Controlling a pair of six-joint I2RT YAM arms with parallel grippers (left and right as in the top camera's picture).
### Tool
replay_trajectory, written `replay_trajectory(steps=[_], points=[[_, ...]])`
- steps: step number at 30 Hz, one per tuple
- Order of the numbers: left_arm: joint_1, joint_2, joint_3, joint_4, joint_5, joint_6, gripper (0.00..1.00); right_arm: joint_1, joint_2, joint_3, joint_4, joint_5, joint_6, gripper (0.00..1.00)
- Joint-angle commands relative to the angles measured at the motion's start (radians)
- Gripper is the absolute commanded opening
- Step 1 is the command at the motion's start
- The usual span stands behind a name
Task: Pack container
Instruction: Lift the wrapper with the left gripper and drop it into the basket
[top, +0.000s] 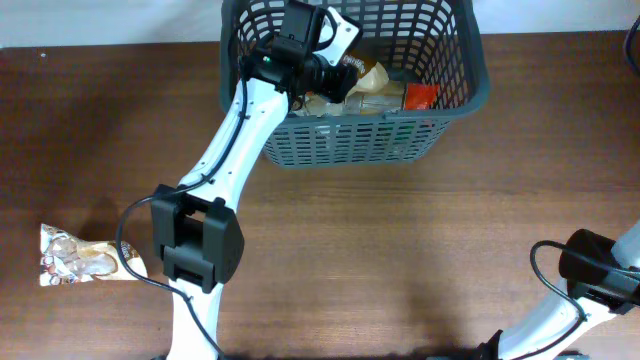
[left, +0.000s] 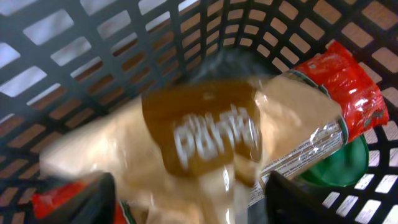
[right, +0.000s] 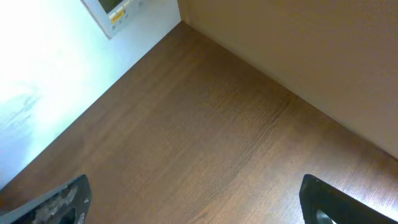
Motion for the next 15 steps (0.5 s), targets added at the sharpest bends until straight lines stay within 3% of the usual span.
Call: replay_trajectory(steps=[1,8,13,15], points=[[0.003,-0.001,0.036,0.008,0.014,-0.002,0.67,-0.001,-0.004,-0.003,0.001,0.002,0.013,0.99],[0.008,-0.076,0.185,0.001,0.006,-0.002,0.67,-0.001,-0.004,-0.003,0.001,0.002,0.013,0.99],[0.031,-0.184,0.296,-0.097,0.003,-0.002,1.00,-0.001,-0.004,-0.003,0.001,0.002,0.013,0.99],[0.050,-0.238,0.307,-0.163,0.003,-0.001,0.99,-0.001,-0.004,-0.003,0.001,0.002,0.013,0.99]])
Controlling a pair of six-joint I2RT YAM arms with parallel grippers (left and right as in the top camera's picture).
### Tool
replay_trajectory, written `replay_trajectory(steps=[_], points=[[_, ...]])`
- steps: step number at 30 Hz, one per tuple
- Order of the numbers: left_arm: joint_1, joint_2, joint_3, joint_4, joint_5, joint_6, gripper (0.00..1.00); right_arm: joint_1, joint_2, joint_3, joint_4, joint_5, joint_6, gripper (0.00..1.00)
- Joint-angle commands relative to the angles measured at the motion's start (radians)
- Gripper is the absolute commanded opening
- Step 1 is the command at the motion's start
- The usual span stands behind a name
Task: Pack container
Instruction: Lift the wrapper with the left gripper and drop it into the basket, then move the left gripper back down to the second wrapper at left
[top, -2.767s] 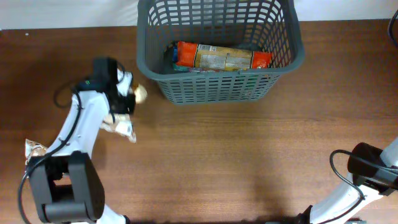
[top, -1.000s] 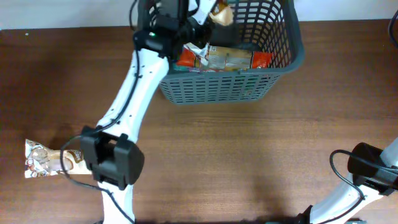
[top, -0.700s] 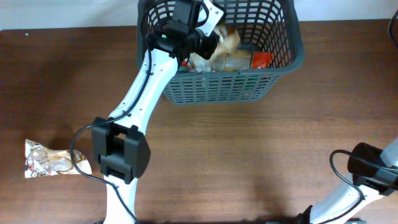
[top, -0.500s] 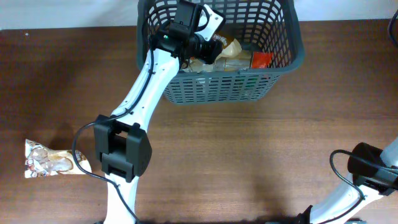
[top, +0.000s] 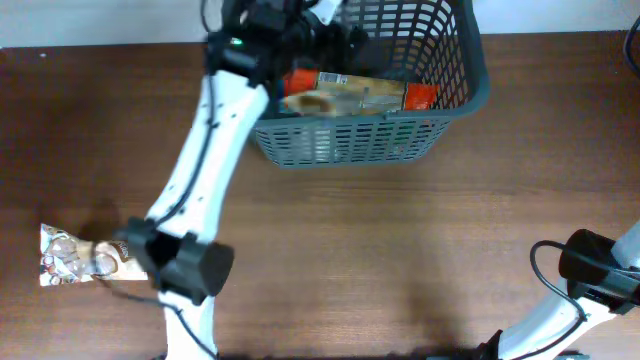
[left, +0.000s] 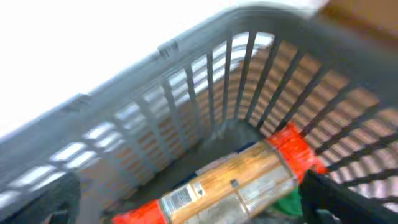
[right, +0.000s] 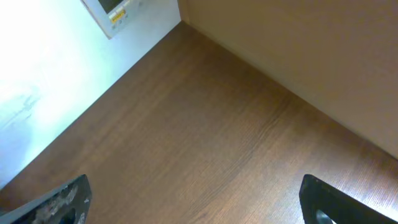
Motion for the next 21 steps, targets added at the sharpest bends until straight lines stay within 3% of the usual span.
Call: replay_trajectory(steps=[1,6,21], points=[[0.044,-0.164,0.051,-0.081,0.000,0.003,0.99,-0.001,-0.004,-0.003,0.001,0.002,0.012,0.99],[0.124,-0.291,0.051,-0.230,-0.136,-0.028,0.99,-0.001,-0.004,-0.003,0.001,0.002,0.012,0.99],[0.427,-0.471,0.051,-0.667,-0.402,-0.528,0.99,-0.001,-0.004,-0.003,0.001,0.002,0.012,0.99]])
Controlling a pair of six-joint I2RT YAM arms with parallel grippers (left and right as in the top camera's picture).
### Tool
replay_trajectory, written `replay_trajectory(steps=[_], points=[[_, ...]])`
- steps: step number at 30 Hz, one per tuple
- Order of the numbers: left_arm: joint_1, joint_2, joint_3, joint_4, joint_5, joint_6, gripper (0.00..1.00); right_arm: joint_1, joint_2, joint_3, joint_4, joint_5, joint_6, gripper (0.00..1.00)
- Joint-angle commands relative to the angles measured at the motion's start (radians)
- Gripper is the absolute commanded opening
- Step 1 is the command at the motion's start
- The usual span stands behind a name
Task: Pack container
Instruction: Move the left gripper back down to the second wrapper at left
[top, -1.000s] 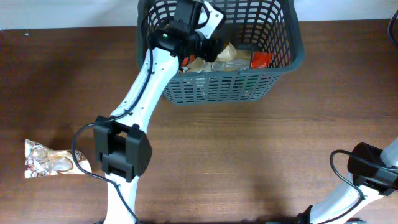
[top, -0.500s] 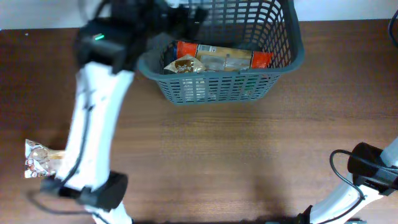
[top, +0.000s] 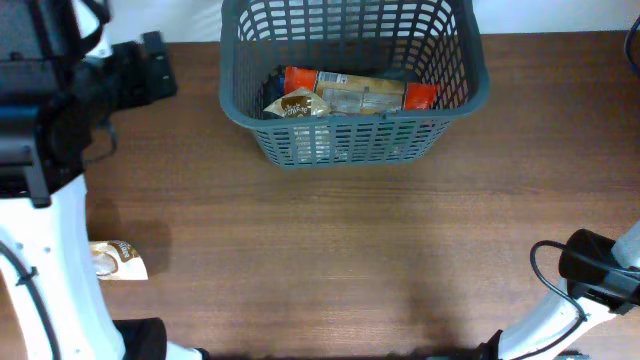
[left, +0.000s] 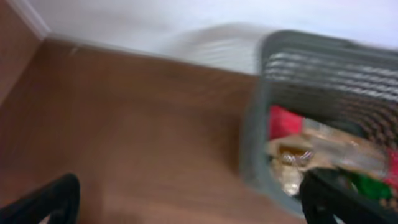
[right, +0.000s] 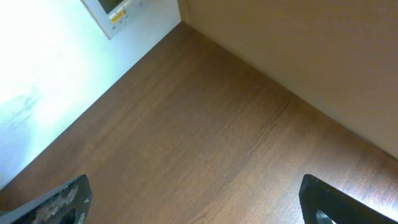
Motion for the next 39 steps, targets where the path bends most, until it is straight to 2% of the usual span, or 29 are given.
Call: replay_trajectory(steps=[1,6,12,17,19,22,23,25,29,34,37,39], points=[[0.048,-0.038,0.002,-0.072,-0.122,-0.179,0.99,-0.001,-0.004,-0.003,0.001,0.002,0.011,0.99],[0.068,-0.069,-0.002,-0.228,-0.288,-0.336,0.99,-0.001,-0.004,-0.003,0.001,0.002,0.011,0.99],[0.073,-0.209,-0.086,-0.227,-0.277,-0.368,0.99,-0.001,-0.004,-0.003,0.001,0.002,0.011,0.99],[0.106,-0.395,-0.313,-0.227,-0.364,-0.536,0.99,-0.001,-0.004,-0.003,0.001,0.002,0.011,0.99],[0.132,-0.498,-0.478,-0.227,-0.418,-0.640,0.99,-0.001,-0.004,-0.003,0.001,0.002,0.011,0.99],[0.185,-0.680,-0.782,-0.227,-0.501,-0.940,0.99,-0.001,-0.004,-0.003,0.001,0.002,0.011,0.99],[0.210,-0.764,-0.921,-0.222,-0.525,-1.122,0.99,-0.001,-0.004,-0.003,0.001,0.002,0.011,0.99],[0.227,-0.830,-1.032,-0.193,-0.531,-1.226,0.99,-0.001,-0.004,-0.003,0.001,0.002,0.011,0.99],[0.237,-0.877,-1.158,-0.088,-0.515,-1.243,0.99,-0.001,-0.004,-0.003,0.001,0.002,0.011,0.99],[0.246,-0.788,-1.160,0.050,-0.501,-1.141,0.99,-0.001,-0.004,-0.003,0.001,0.002,0.011,0.99],[0.309,-0.693,-1.132,0.066,-0.499,-1.138,0.99,-0.001,-0.004,-0.003,0.001,0.002,0.011,0.99],[0.397,-0.608,-1.109,0.065,-0.444,-1.099,0.99,-0.001,-0.004,-0.003,0.001,0.002,0.011,0.99]])
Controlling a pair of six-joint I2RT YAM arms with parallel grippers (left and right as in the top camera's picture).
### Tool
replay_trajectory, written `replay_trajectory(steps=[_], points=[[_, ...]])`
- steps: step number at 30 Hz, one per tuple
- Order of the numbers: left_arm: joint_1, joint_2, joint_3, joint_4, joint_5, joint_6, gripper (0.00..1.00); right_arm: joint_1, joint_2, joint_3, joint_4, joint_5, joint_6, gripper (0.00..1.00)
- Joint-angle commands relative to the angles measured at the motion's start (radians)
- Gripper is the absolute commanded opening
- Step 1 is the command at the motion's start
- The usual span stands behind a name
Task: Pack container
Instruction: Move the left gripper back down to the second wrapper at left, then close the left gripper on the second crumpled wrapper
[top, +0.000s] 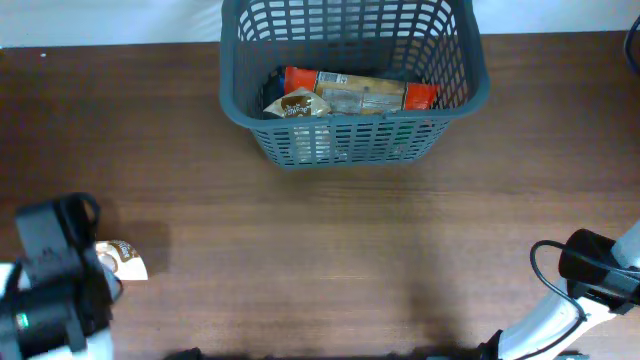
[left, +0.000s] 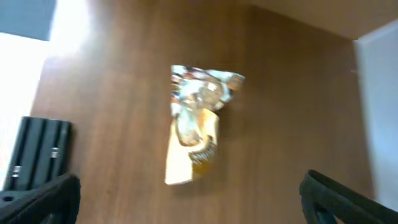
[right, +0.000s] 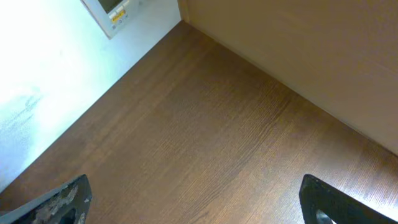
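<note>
The dark grey basket (top: 452, 90) stands at the table's far middle. In it lie a long clear packet with red ends (top: 355, 92) and a small brown snack packet (top: 293, 104). A loose snack packet (left: 198, 118), white and brown, lies flat on the table at the front left; overhead, only its corner (top: 128, 259) shows beside the left arm. My left gripper (left: 189, 205) hangs open well above it, holding nothing. My right gripper (right: 193, 205) is open over bare wood at the front right.
A black slotted block (left: 36, 154) lies to the left of the loose packet in the left wrist view. The right arm's base and cable (top: 590, 268) are at the front right corner. A wall and a white device (right: 115, 12) border the table on the right.
My left arm has gone from beside the basket's left side to the table's front left. Its camera now looks down on the loose snack packet. The right arm has not moved.
My left gripper was open inside the basket, just over a brown packet. Then it was above the basket's rim, with the packets left lying inside. Then it was to the left of the basket, and now it is over the loose packet at the front left.
</note>
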Motion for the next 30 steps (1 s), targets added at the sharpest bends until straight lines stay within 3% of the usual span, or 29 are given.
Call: replay_trajectory(steps=[1,6,11,15,30], points=[[0.146,0.143,0.039,0.003,0.085,0.070,0.99,-0.001,-0.005,-0.002,0.003,0.005,0.002,0.99],[0.370,0.297,0.039,0.002,0.223,0.193,0.99,-0.001,-0.005,-0.002,0.003,0.005,0.002,0.99],[0.519,0.412,0.039,0.111,0.331,0.565,0.99,-0.001,-0.005,-0.002,0.003,0.005,0.002,0.99],[0.529,0.462,0.039,0.231,0.421,0.755,0.99,-0.001,-0.005,-0.002,0.003,0.005,0.002,0.99],[0.527,0.720,0.027,0.362,0.522,0.745,0.99,-0.001,-0.005,-0.002,0.003,0.005,0.002,0.99]])
